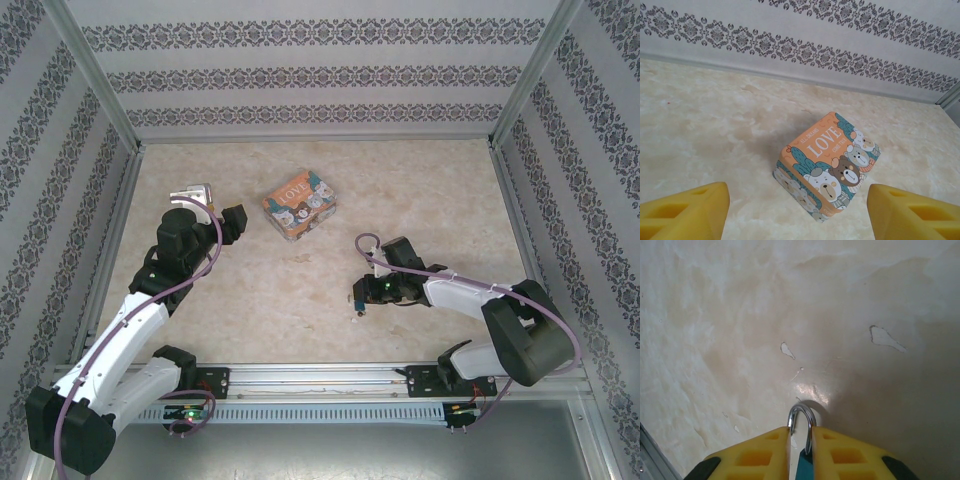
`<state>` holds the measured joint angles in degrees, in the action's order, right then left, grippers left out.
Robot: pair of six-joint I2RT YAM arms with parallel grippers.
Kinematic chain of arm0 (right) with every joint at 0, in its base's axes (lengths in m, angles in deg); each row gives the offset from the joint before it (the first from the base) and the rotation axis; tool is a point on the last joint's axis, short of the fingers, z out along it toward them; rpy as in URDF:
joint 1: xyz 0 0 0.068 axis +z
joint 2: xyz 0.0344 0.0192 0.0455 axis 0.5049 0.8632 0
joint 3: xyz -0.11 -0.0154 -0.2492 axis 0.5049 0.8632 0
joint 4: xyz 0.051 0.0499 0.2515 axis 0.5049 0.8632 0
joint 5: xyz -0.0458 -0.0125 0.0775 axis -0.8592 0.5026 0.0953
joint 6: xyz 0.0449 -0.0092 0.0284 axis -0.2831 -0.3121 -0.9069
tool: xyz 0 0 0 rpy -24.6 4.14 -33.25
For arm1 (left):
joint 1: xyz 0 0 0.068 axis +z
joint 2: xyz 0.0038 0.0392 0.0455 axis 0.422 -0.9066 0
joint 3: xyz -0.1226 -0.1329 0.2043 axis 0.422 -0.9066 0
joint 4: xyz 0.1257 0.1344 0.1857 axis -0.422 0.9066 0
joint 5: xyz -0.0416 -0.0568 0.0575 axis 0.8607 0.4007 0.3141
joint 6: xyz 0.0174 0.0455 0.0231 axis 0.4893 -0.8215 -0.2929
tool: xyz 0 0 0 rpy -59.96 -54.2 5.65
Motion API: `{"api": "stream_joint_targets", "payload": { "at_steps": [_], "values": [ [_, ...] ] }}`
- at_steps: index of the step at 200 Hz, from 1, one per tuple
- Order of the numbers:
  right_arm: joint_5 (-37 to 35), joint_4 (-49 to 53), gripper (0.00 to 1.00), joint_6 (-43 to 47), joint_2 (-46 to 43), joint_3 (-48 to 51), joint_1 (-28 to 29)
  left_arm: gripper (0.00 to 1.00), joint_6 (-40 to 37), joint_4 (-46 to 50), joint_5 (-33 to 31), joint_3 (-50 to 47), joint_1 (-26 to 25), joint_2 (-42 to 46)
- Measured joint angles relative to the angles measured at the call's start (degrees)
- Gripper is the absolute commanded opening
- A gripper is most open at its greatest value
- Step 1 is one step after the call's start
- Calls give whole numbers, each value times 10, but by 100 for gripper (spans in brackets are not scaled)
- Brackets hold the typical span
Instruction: Unlock a padlock with a key
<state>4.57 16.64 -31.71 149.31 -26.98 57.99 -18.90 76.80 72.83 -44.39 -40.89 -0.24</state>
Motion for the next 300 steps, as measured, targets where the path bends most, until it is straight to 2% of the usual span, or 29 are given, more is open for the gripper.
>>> {"api": "stream_joint_targets", "payload": {
  "at_steps": [79,134,155,197,226,248,267,300],
  "values": [
    [-41,12,32,1,-86,2,0,75,0,0,0,0,0,15],
    [-66,29,50,18,-182,2,-30,78,-1,0,-21,-1,0,39],
    [-77,35,57,30,-215,0,-48,85,-5,1,-35,-11,0,58],
    [-97,39,70,65,-256,-3,-99,89,-14,13,-65,-19,2,74],
    [-103,38,83,84,-268,-3,-153,92,-20,26,-88,-19,3,76],
    [-105,30,98,94,-277,-3,-201,95,-22,32,-102,-20,9,76],
    [-109,20,98,96,-286,-3,-235,100,-25,32,-112,-30,15,81],
    [-120,-12,98,113,-287,1,-274,99,-26,30,-133,-50,20,85]
  ]
}}
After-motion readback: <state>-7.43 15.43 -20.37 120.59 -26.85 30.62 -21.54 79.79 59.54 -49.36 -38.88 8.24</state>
